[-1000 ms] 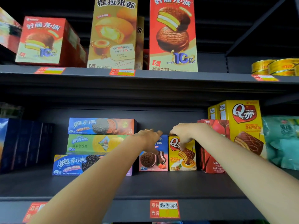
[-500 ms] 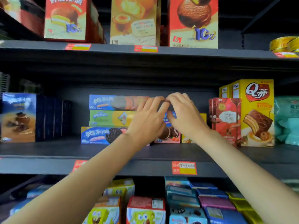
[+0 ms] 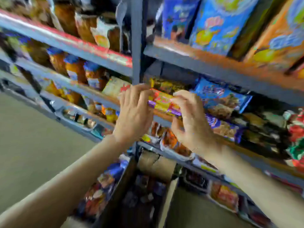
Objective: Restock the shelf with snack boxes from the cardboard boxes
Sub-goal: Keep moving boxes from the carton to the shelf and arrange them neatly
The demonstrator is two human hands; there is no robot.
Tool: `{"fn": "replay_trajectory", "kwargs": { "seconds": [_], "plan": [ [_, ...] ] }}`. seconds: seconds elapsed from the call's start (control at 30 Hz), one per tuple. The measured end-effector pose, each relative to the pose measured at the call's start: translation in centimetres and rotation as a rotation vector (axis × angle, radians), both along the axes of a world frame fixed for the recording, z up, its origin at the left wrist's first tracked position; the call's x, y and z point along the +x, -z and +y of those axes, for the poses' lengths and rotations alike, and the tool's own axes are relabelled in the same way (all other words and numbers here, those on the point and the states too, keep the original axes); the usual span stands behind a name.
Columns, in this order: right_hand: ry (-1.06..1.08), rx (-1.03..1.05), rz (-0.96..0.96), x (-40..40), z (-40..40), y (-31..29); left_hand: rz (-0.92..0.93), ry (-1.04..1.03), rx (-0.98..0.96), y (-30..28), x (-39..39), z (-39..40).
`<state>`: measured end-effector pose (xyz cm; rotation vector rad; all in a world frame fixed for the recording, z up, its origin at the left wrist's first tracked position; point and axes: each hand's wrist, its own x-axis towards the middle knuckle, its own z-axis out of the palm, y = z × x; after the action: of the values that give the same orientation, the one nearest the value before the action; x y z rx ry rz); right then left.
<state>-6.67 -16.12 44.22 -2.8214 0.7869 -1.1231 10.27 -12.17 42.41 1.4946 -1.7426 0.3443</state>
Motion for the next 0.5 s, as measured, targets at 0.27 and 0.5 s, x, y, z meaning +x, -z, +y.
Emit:
{"fn": "replay_trajectory", "kwargs": {
  "seconds": [0.27,0.5],
  "plan": [
    [0.108,0.699,0.675,6.3,10.7,41.8,-0.129,-0.204,0.847,36.9,7.6,17.4],
    [0.24,0.868,1.142,5.5,13.4,65.3,-0.123,-0.003,1.252,58.1,1.3,17.9]
  ]
}}
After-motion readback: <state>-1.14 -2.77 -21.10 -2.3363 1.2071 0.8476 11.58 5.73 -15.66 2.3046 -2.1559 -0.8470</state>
